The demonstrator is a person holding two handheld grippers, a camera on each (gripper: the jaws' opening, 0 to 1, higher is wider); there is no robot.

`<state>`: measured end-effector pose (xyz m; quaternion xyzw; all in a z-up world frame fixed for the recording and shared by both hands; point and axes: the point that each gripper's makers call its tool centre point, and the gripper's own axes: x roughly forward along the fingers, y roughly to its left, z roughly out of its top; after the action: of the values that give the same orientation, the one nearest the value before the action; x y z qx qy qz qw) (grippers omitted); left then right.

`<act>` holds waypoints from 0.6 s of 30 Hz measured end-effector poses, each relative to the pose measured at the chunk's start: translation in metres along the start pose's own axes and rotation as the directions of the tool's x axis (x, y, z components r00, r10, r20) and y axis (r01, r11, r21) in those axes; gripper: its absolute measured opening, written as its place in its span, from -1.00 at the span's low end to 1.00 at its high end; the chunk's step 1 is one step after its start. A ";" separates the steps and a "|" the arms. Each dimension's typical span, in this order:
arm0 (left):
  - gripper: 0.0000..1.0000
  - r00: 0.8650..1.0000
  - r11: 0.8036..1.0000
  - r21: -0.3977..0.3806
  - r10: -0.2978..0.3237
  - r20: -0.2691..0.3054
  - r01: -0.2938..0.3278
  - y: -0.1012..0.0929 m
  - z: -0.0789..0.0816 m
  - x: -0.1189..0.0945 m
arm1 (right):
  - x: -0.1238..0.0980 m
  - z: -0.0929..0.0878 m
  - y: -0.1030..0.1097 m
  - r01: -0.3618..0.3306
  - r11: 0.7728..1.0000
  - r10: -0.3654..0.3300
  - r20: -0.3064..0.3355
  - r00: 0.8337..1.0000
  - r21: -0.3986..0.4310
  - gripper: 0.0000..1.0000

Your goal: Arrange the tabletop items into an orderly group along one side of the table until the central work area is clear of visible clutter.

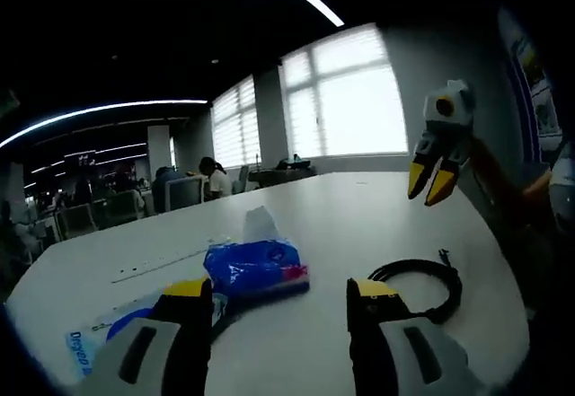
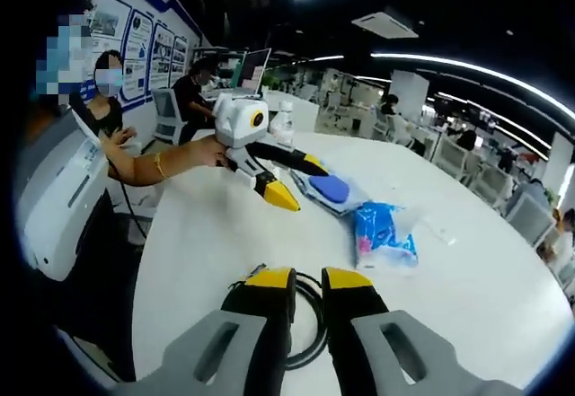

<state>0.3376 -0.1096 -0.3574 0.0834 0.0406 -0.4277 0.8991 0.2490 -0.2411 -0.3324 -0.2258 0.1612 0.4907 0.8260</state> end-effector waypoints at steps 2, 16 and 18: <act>0.20 1.000 1.000 -0.008 0.005 -0.005 -0.005 0.001 0.000 0.002 | 0.002 -0.001 -0.002 0.000 1.000 0.000 -0.009 1.000 -0.010 -0.79; -0.03 0.983 0.985 -0.007 0.174 -0.062 -0.175 0.040 -0.003 0.011 | 0.007 0.000 -0.046 0.045 0.996 -0.047 -0.021 0.999 -0.076 -0.59; -0.03 0.984 0.986 -0.017 0.164 -0.067 -0.166 0.038 -0.004 0.015 | 0.008 -0.002 -0.055 0.060 0.997 -0.060 -0.011 0.998 -0.051 -0.59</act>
<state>0.3767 -0.0963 -0.3589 0.0905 0.0675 -0.3484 0.9305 0.3011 -0.2591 -0.3263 -0.2545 0.1468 0.4682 0.8333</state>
